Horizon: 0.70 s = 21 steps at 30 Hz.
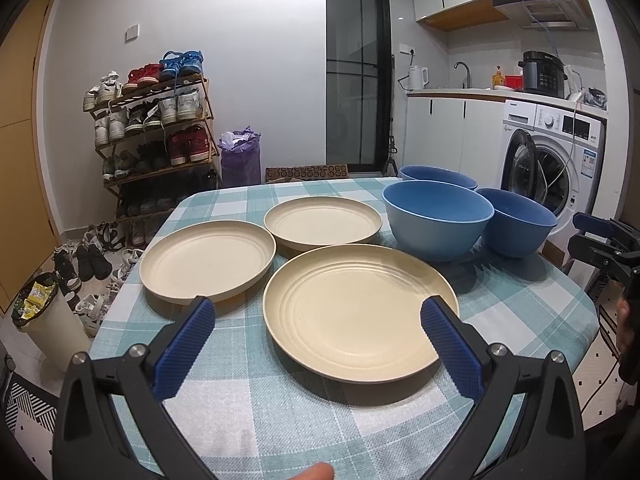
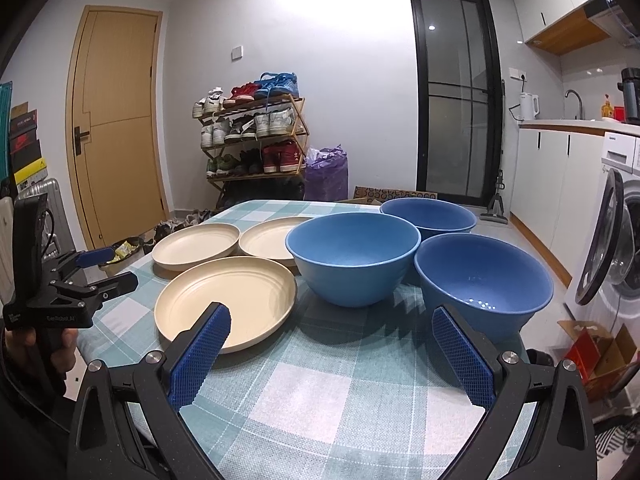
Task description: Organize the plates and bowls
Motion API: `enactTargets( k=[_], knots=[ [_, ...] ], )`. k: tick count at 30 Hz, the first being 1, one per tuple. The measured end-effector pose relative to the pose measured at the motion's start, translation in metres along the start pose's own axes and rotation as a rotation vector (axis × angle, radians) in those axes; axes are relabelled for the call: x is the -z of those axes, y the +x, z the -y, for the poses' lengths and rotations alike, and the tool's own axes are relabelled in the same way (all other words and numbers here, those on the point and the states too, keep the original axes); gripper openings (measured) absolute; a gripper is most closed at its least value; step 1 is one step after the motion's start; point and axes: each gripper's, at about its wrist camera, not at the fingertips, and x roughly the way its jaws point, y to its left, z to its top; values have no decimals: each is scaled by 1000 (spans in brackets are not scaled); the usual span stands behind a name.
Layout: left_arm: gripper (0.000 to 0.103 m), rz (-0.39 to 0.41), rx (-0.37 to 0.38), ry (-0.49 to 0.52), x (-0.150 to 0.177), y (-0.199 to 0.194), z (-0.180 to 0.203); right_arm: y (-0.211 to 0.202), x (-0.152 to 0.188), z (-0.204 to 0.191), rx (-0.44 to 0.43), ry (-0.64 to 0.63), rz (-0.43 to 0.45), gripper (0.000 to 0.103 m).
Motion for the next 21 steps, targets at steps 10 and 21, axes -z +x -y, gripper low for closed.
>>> enactTargets(
  k=[10,21],
  knots=[
    [103,-15,0,16,-7,3,0,9,-18,-5,-38,-30,-25,103],
    [103,-8,-35,-5,-25,12,-11,12,-39,7,-79,6,-26,103]
  ],
)
